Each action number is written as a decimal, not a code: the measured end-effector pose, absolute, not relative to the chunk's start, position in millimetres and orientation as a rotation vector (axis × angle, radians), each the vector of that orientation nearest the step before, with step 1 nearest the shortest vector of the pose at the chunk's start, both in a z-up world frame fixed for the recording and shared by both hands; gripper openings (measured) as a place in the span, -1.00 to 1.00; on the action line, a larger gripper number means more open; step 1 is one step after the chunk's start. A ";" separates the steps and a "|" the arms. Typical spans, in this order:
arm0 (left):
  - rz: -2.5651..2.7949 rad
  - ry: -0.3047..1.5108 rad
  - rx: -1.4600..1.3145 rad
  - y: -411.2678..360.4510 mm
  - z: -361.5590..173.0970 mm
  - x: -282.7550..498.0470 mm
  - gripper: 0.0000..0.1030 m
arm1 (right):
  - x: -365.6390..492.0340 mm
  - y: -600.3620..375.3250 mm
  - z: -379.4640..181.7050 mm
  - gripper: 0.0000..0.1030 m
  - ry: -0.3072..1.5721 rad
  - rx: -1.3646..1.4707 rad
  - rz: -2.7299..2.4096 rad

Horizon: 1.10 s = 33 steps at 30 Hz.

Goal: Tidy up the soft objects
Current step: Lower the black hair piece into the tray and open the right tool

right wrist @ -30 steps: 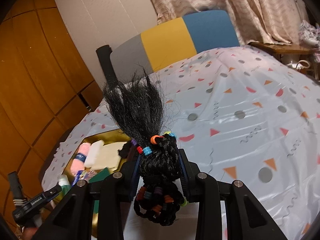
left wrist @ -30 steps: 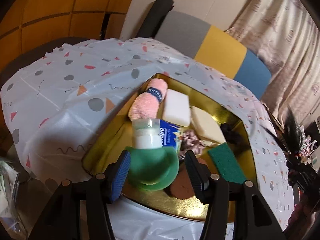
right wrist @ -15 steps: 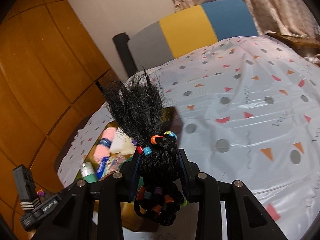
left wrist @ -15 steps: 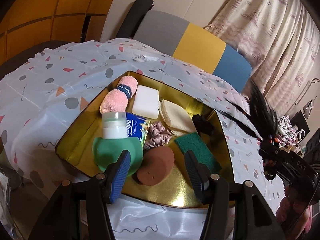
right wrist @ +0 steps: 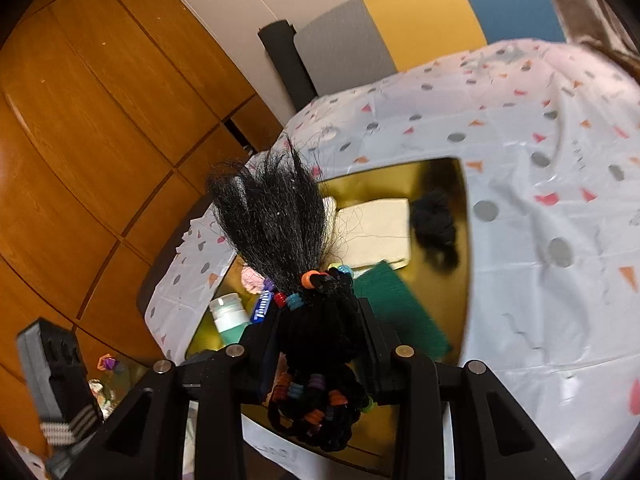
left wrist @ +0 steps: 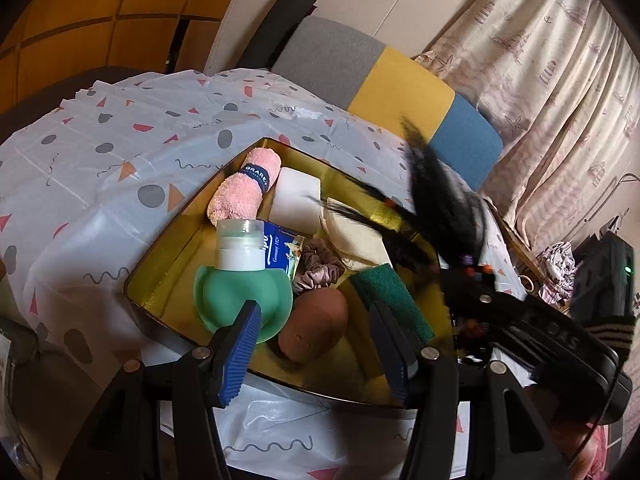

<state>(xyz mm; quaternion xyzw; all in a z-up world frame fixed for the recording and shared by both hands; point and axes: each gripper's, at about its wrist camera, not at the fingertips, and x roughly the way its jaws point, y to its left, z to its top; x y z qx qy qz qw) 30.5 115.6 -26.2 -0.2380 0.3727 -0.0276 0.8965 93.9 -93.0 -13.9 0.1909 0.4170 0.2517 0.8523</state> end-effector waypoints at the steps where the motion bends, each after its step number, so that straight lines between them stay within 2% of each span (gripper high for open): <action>1: -0.054 0.767 -0.496 116.7 -24.9 29.7 0.10 | 96.5 -88.4 -16.1 -0.32 0.892 0.415 0.533; 11: -0.012 0.760 -0.530 135.3 -25.0 28.4 0.10 | 128.6 -52.0 -36.3 -0.26 0.979 0.469 0.503; 13: -0.007 0.758 -0.529 136.3 -25.0 28.6 0.10 | 135.6 -43.7 -39.3 -0.17 0.992 0.438 0.491; 15: -0.005 0.758 -0.530 137.1 -25.1 28.9 0.10 | 137.4 -38.6 -41.8 0.03 1.009 0.408 0.489; 16: -0.004 0.759 -0.532 138.1 -25.3 29.4 0.10 | 135.6 -37.3 -40.6 0.06 1.002 0.382 0.486; 18: -0.002 0.759 -0.533 139.3 -26.1 29.8 0.10 | 129.3 -38.0 -36.5 0.25 0.968 0.337 0.473; 20: -0.001 0.763 -0.536 140.2 -27.4 30.1 0.10 | 120.3 -43.7 -30.0 0.33 0.922 0.314 0.457; 26: -0.013 0.763 -0.537 137.8 -28.0 31.2 0.10 | 106.7 -51.7 -15.9 0.33 0.842 0.253 0.460; 33: 0.033 0.776 -0.425 124.2 -18.3 33.9 0.11 | 100.7 -52.8 -18.4 0.33 0.844 0.206 0.435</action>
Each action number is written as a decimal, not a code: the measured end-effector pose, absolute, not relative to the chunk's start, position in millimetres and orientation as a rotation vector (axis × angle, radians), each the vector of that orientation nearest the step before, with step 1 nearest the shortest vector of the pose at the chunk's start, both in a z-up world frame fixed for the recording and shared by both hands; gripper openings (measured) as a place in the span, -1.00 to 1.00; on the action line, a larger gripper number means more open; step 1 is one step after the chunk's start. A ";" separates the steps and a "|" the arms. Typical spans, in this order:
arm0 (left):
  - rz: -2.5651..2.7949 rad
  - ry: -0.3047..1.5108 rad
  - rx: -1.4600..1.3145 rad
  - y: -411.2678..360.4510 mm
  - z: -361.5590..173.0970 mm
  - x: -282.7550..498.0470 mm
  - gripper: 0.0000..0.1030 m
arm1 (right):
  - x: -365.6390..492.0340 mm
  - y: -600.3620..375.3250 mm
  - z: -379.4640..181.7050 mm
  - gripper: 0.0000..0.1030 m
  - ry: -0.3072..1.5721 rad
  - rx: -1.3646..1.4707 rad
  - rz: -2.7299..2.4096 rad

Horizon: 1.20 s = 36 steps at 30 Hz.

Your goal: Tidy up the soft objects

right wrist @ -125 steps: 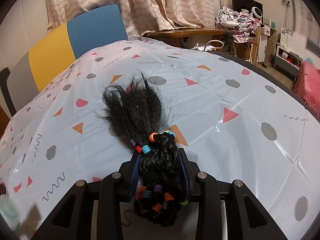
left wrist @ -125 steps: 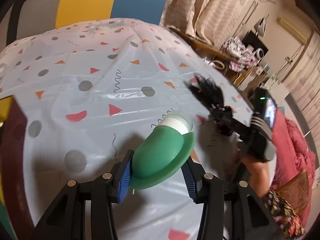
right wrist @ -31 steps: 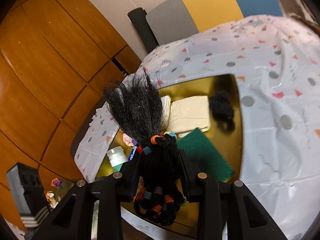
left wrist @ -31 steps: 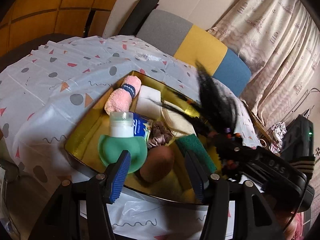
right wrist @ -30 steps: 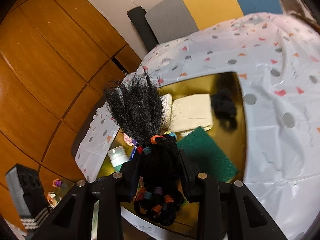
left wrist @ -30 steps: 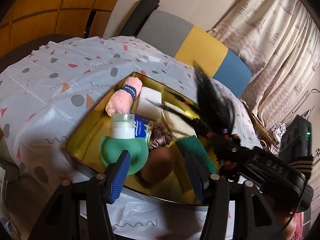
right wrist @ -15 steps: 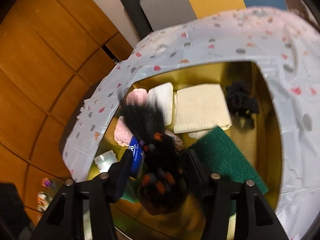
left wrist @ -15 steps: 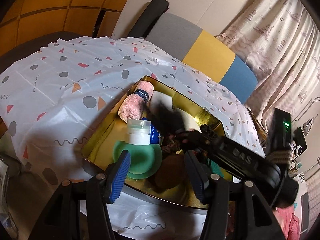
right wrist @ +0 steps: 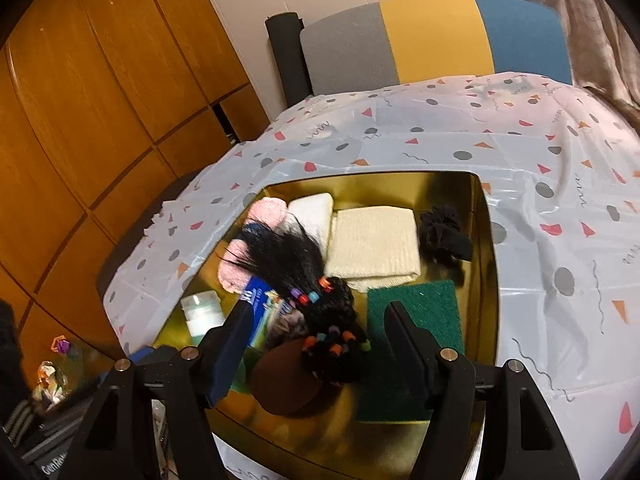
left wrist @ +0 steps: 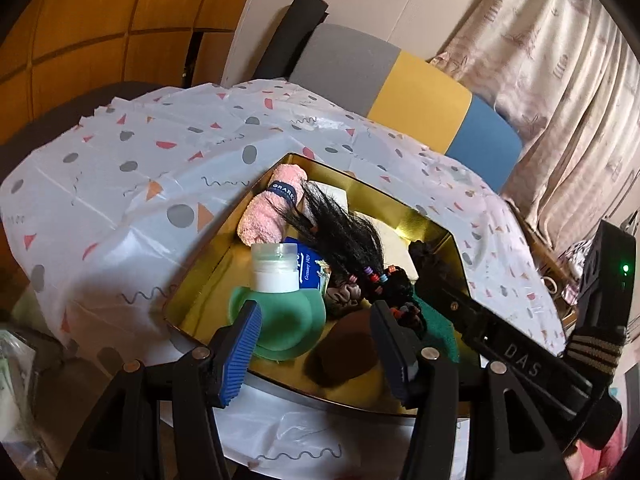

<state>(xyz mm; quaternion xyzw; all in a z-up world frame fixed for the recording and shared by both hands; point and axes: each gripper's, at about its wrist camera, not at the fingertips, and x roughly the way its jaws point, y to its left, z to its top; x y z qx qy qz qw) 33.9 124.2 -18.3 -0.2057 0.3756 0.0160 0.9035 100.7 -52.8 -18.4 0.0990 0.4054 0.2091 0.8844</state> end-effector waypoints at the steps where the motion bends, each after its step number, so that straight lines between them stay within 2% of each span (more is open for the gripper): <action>1: 0.037 0.778 -0.420 123.5 -17.5 34.1 0.11 | 99.8 -53.9 -19.1 0.33 0.846 0.199 0.426; 10: 0.115 0.812 -0.336 117.4 -16.9 37.8 0.11 | 93.0 -68.8 -13.9 0.59 0.838 0.171 0.344; 12: 0.131 0.810 -0.326 117.3 -16.0 37.1 0.11 | 90.3 -68.8 -11.3 0.73 0.828 0.151 0.331; 18: 0.159 0.788 -0.291 115.5 -7.6 33.2 0.11 | 79.7 -68.2 -4.6 0.99 0.805 0.095 0.288; 36: 0.225 0.720 -0.113 95.3 24.5 2.3 0.11 | 36.6 -76.0 25.8 0.99 0.757 0.020 0.073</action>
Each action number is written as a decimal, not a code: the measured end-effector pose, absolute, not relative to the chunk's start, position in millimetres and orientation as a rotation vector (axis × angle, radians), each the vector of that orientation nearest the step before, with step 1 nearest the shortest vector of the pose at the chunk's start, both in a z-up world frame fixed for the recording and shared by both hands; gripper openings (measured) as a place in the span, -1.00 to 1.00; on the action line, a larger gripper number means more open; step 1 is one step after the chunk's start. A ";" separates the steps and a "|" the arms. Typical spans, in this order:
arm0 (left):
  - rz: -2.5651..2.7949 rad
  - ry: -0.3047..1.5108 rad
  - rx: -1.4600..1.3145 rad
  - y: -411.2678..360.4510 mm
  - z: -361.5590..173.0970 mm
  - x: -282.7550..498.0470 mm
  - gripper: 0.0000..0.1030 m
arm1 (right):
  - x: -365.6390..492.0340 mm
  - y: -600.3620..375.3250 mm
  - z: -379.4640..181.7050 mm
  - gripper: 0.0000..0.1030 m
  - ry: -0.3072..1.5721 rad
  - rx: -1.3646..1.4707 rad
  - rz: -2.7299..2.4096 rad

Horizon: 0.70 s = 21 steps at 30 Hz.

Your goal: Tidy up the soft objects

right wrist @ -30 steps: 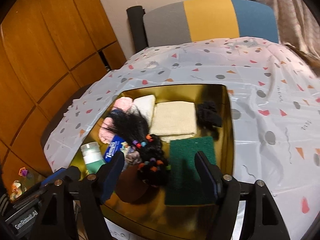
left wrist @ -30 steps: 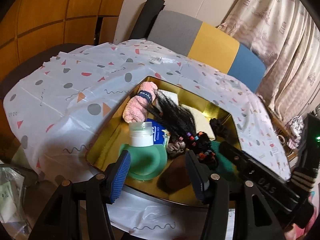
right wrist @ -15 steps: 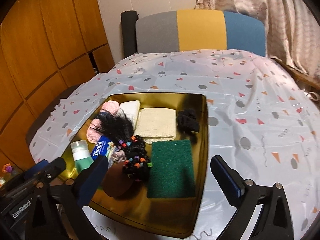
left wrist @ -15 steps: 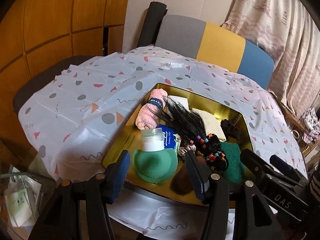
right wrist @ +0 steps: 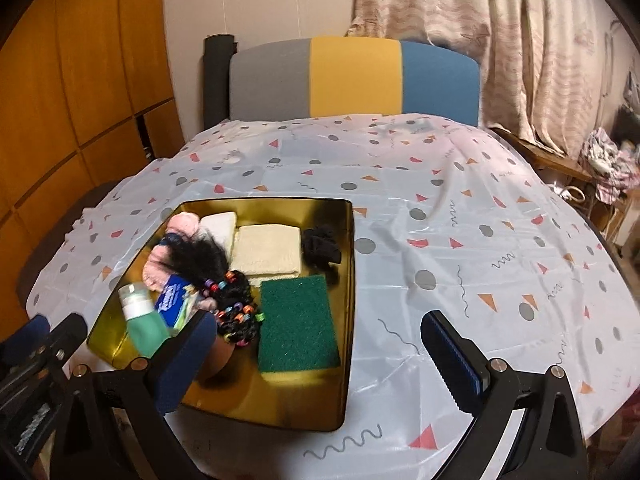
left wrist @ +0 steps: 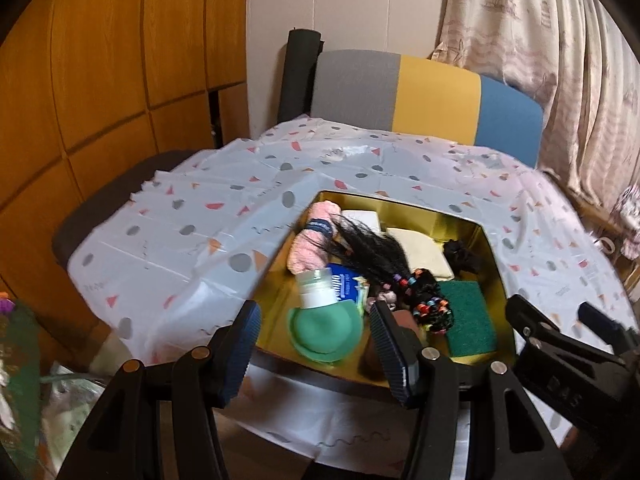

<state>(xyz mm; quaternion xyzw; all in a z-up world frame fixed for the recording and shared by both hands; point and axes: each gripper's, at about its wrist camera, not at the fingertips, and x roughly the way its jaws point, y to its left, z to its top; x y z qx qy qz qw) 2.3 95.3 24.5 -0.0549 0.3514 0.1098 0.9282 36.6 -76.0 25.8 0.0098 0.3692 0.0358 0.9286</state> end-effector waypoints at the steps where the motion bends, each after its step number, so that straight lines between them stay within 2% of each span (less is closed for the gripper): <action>1: 0.231 0.721 -0.106 95.2 25.4 0.4 0.11 | 33.5 -74.9 27.4 0.99 0.755 0.013 0.087; 12: 0.216 0.722 -0.128 97.7 33.8 -10.7 0.11 | 24.7 -89.6 27.6 1.00 0.807 0.096 0.047; 17: 0.187 0.809 -0.121 91.9 29.9 -6.3 0.11 | 20.0 -80.6 27.3 0.99 0.820 0.059 0.055; 21: 0.177 0.797 -0.133 90.2 28.0 -9.6 0.11 | 18.6 -77.9 26.8 0.99 0.829 0.053 0.053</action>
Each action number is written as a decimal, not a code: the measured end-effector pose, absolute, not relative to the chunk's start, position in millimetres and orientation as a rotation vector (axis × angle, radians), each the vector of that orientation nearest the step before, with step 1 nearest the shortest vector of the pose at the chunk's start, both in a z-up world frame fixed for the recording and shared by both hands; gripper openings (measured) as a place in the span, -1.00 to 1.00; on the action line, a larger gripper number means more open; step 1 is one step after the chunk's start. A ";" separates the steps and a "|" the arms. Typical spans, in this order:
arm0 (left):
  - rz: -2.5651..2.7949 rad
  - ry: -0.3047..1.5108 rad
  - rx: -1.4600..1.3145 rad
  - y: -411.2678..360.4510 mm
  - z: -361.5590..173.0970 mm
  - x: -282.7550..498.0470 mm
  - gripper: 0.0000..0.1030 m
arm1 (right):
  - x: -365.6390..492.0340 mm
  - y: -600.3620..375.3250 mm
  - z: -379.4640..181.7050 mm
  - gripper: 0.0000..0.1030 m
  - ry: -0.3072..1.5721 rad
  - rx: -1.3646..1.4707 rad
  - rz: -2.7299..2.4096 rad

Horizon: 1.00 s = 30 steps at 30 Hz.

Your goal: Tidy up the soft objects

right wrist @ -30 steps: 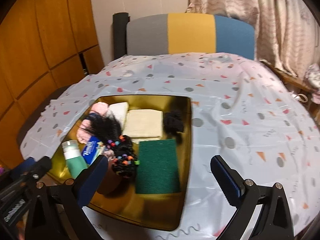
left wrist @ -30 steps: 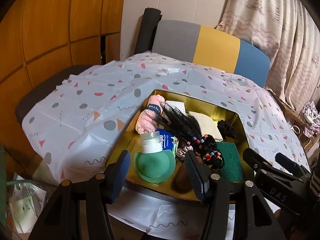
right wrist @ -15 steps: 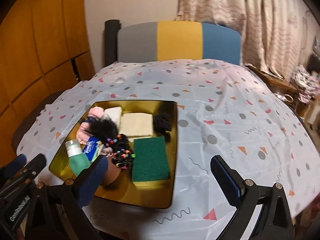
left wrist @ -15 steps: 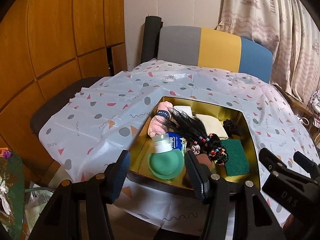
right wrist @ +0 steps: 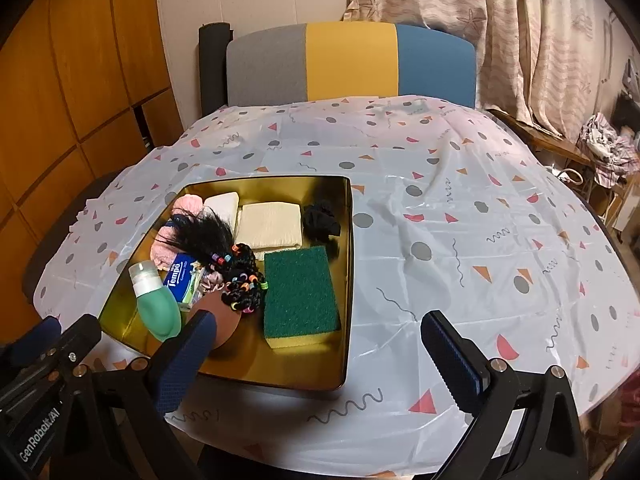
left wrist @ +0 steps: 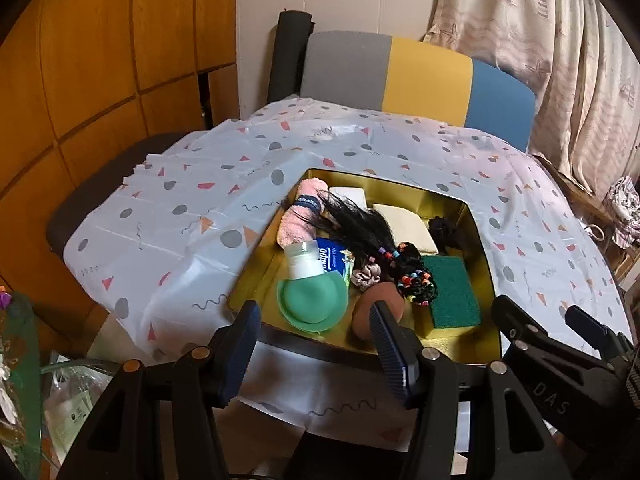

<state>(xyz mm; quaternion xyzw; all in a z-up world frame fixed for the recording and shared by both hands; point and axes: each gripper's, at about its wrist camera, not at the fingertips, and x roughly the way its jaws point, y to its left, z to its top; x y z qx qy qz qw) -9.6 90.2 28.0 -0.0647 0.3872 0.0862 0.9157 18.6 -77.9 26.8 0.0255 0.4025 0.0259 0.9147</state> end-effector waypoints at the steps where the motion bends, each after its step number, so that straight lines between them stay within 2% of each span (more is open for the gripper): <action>1: 0.175 0.794 -0.131 89.4 28.8 -10.3 0.11 | 18.8 -78.0 26.8 1.00 0.831 0.053 0.053; 30: 0.156 0.791 -0.100 83.8 32.2 -13.9 0.11 | 15.6 -82.3 32.3 0.99 0.811 0.055 0.033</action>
